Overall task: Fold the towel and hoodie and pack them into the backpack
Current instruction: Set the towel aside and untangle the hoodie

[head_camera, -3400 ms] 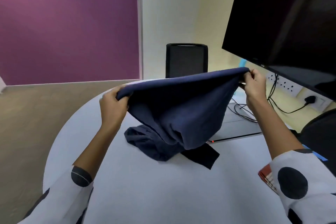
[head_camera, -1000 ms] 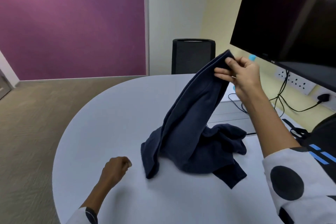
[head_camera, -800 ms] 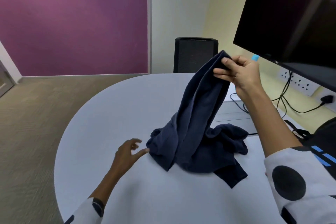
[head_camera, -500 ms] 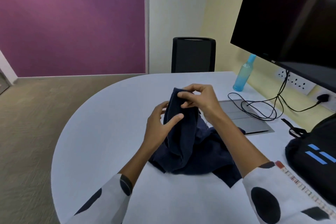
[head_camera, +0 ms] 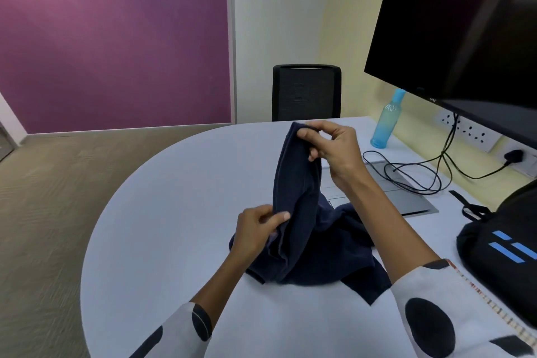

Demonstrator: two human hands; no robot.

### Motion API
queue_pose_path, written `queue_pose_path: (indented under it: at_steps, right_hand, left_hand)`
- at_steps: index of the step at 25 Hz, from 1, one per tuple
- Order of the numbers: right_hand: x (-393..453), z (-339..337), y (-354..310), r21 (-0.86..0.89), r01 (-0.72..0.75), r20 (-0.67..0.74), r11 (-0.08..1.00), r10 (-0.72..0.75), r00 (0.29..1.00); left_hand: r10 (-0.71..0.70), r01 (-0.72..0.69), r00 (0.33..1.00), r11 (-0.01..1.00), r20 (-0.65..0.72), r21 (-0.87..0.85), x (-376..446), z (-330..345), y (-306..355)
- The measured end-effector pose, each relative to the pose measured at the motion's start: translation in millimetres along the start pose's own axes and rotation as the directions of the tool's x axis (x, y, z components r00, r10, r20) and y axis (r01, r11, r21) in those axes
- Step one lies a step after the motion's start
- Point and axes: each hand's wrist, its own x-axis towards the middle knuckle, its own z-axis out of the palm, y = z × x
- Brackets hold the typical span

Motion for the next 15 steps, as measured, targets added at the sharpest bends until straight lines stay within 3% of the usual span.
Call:
queue_pose_path:
  at_steps: [3, 5, 8, 12, 15]
  right_hand:
    - [13.1, -12.0, -22.4, 0.249, 0.044, -0.082, 0.967, -0.024, 0.996]
    - [17.8, -17.9, -33.9, 0.283, 0.058, -0.095, 0.957, -0.032, 0.995]
    - [14.6, -16.5, -29.9, 0.161, 0.031, -0.055, 0.986, -0.023, 0.998]
    - [0.1, -3.5, -7.8, -0.024, -0.047, 0.135, 0.999, 0.05, 0.99]
    - [-7.1, 5.2, -3.2, -0.072, -0.054, 0.226, 0.996, 0.069, 0.972]
  left_hand:
    - [-0.06, 0.05, 0.996, 0.989, 0.073, 0.137, -23.0, 8.9, -36.4]
    - [-0.076, 0.08, 0.997, 0.987, -0.032, 0.139, -32.3, 10.1, -51.6]
    - [-0.012, 0.031, 0.975, 0.996, -0.223, 0.08, -28.9, 5.7, -29.8]
    - [0.148, -0.127, 0.91, 0.989, -0.388, 0.08, -9.3, 1.9, 34.9]
    - [0.218, -0.181, 0.926, 0.973, -0.308, 0.146, 6.6, -7.8, 48.6]
